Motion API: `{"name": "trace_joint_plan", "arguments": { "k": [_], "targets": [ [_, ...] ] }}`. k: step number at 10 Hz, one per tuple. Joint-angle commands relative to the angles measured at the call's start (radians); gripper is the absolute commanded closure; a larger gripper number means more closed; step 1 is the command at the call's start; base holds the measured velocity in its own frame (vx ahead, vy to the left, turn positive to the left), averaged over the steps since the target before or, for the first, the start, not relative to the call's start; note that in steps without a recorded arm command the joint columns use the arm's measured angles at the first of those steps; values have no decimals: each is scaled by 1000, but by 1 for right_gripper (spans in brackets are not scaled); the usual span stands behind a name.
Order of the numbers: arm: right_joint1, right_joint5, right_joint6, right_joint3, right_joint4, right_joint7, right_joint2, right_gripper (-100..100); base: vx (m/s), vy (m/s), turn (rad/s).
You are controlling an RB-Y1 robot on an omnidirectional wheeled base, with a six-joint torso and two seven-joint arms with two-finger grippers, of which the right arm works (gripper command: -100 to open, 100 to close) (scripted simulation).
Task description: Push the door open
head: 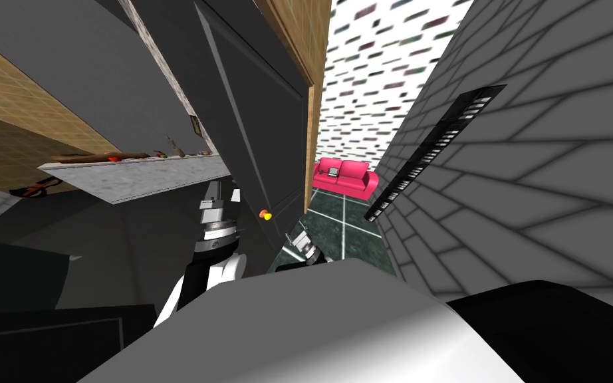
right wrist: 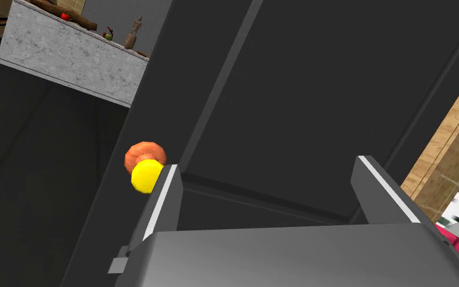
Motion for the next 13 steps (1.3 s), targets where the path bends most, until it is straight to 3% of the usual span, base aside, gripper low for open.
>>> {"name": "trace_joint_plan", "arguments": {
  "k": [1,10,12,13],
  "targets": [
    [-11,-4,-12,34,33,-49,-14,-100,95,4,-48],
    [-71,-23,-47,206,192,-273,-70,-100,98,17,-38],
    [-82,-27,-54,239,222,-315,-80,-100,95,28,-33],
    [-82,-27,-54,239,222,-315,-80,-100,72,20,-11]
  ]
}}
